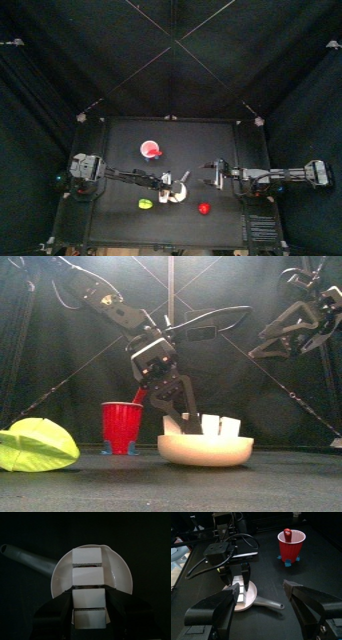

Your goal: Place sushi roll in pan

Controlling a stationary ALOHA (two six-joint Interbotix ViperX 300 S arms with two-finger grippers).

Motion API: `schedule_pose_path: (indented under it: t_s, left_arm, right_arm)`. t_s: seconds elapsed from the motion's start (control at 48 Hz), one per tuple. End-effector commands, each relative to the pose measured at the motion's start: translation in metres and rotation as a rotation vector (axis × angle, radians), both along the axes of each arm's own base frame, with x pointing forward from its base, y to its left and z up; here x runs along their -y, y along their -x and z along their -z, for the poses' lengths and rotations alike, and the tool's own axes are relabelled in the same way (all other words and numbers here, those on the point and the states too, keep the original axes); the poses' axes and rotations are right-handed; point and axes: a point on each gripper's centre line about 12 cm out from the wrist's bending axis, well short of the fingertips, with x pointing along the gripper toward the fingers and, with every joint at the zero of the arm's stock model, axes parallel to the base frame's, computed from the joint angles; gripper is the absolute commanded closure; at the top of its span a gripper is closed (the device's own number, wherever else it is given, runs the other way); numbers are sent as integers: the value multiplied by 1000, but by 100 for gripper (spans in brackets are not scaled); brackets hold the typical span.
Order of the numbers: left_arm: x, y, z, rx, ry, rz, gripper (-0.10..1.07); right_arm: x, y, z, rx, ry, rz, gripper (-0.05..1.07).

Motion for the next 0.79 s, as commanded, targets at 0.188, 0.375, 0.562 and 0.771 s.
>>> schedule_pose_path:
  t_s: [0.188, 0.375, 0.562, 0.771]
  left_arm:
    - [1, -9, -17, 52, 5, 0, 19]
    - [1, -9, -19, 60, 6, -1, 9]
    - [0, -10, -20, 72, 9, -2, 3]
    - [0, -10, -21, 73, 9, -4, 3]
  right_arm:
    - [1, -2, -4, 14, -3, 3, 3]
    - [1, -2, -4, 14, -3, 5, 3]
    - [1, -2, -4, 11, -3, 5, 3]
    - [1, -2, -3, 9, -2, 5, 3]
